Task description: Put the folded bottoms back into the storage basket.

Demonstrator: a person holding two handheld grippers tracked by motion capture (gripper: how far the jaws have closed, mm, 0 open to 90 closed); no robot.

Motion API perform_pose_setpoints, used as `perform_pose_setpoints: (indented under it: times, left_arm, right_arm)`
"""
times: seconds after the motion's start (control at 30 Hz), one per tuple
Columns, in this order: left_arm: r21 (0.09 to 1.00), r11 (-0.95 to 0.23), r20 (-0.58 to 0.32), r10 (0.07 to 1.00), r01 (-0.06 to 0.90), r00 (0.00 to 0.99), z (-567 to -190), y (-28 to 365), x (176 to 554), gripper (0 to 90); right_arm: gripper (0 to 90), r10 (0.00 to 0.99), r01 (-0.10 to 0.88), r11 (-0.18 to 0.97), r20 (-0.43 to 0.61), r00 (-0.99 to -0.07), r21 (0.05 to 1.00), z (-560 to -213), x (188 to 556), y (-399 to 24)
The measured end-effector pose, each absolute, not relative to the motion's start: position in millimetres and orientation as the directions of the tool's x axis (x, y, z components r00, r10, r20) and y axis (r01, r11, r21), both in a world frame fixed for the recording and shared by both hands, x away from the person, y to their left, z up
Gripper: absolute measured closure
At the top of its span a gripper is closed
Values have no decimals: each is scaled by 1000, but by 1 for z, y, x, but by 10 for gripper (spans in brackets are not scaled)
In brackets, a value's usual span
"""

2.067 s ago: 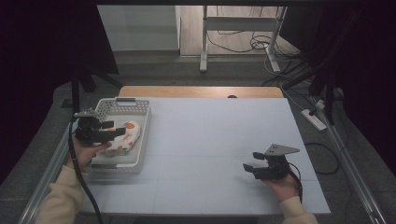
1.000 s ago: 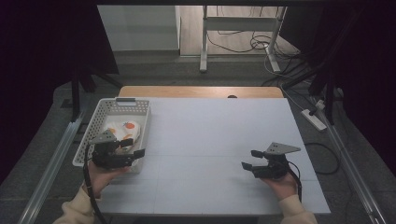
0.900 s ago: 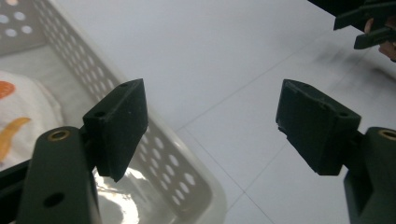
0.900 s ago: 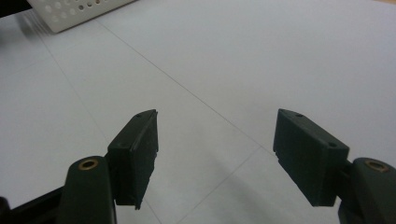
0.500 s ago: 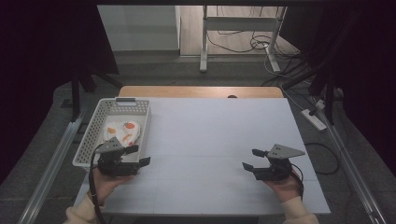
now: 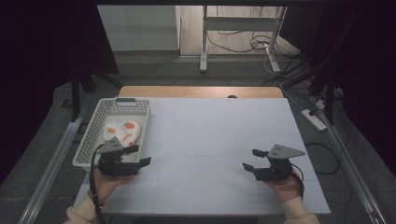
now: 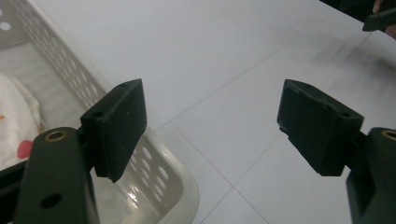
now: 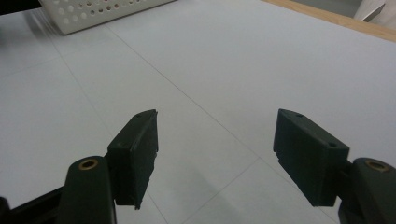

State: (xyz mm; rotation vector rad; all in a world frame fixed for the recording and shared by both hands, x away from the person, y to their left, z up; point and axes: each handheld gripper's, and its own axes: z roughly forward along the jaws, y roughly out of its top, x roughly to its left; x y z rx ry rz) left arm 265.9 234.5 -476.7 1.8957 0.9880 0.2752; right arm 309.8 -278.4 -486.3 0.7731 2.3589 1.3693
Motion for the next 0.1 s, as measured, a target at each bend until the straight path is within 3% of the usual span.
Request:
perform_pose_setpoints:
  times: [0.1]
  left_arm:
    - [824, -228, -206, 731, 519, 650, -477, 235, 266, 236]
  right_arm:
    - [310, 588, 297, 398, 7, -809, 868, -486, 310, -278]
